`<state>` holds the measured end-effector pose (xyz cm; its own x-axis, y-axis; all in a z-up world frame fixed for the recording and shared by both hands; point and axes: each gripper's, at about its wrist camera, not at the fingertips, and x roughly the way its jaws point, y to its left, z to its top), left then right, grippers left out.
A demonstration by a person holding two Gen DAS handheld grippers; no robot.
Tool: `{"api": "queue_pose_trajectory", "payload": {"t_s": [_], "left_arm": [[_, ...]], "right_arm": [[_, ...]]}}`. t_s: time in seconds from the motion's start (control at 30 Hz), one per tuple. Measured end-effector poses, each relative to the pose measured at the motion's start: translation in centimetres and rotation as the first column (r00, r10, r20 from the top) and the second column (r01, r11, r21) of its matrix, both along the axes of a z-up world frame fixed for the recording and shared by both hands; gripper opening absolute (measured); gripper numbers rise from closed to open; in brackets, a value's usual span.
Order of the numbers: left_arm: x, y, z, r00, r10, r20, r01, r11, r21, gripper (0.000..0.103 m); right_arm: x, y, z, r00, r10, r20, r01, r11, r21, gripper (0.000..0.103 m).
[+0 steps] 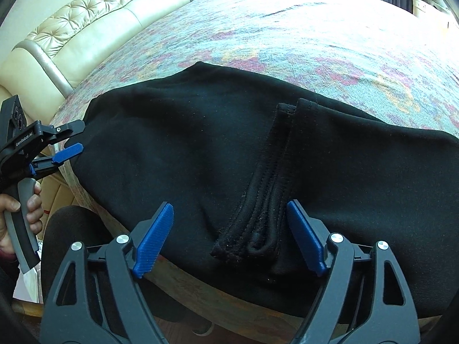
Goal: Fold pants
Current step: 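Open both grippers and withdraw from the folded trousers, then grasp the end of the black trouser bundle with the left gripper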
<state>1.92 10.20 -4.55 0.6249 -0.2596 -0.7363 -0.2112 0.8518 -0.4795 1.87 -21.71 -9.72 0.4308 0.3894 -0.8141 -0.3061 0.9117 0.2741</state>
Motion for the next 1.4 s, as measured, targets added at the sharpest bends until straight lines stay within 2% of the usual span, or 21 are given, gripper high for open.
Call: {"api": "queue_pose_trajectory", "payload": {"t_s": [0.27, 0.4, 0.57, 0.73, 0.9, 1.03, 1.13, 1.27, 1.33, 1.4], "left_arm": [[-1.1, 2.7, -0.5, 0.998, 0.058, -0.014, -0.058, 0.998, -0.006, 0.074], [-1.1, 2.5, -0.2, 0.998, 0.058, -0.013, -0.058, 0.998, -0.005, 0.074], [-1.5, 3.9, -0.1, 0.997, 0.071, -0.008, -0.071, 0.997, -0.005, 0.074], [-2.7, 8.1, -0.2, 0.989, 0.15, 0.003, -0.15, 0.986, -0.074, 0.074], [-4.0, 12.2, -1.5, 0.974, 0.224, -0.016, -0.223, 0.956, -0.188, 0.074], [-5.3, 14.7, -2.8, 0.958, 0.284, -0.05, -0.286, 0.914, -0.288, 0.074], [-5.8, 15.7, -3.5, 0.952, 0.299, -0.063, -0.303, 0.898, -0.32, 0.074], [-5.7, 17.0, -4.6, 0.943, 0.328, -0.055, -0.322, 0.86, -0.394, 0.074], [-5.1, 17.9, -4.4, 0.94, 0.337, -0.058, -0.33, 0.85, -0.41, 0.074], [-4.3, 19.2, -3.3, 0.946, 0.323, -0.017, -0.297, 0.846, -0.444, 0.074]], "right_arm": [[-0.5, 1.8, -0.2, 0.999, 0.034, 0.034, -0.031, 0.995, -0.095, 0.088], [-0.4, 1.9, -0.3, 0.999, 0.034, 0.035, -0.031, 0.995, -0.094, 0.09], [-0.3, 1.4, 0.1, 0.999, 0.02, 0.038, -0.018, 0.998, -0.056, 0.09], [-0.9, -0.4, 2.7, 0.992, -0.038, 0.122, 0.03, 0.997, 0.072, 0.09], [-0.5, -2.2, 4.3, 0.985, -0.096, 0.142, 0.071, 0.983, 0.171, 0.09], [-0.1, -2.6, 3.9, 0.985, -0.111, 0.13, 0.089, 0.982, 0.164, 0.09], [0.1, -2.6, 2.7, 0.988, -0.116, 0.1, 0.097, 0.98, 0.172, 0.09], [0.1, -2.3, 1.4, 0.993, -0.105, 0.06, 0.093, 0.98, 0.177, 0.09], [0.0, -2.0, 1.2, 0.994, -0.094, 0.052, 0.084, 0.982, 0.17, 0.09], [-0.1, -1.8, 1.0, 0.995, -0.083, 0.048, 0.075, 0.984, 0.159, 0.09]]}}
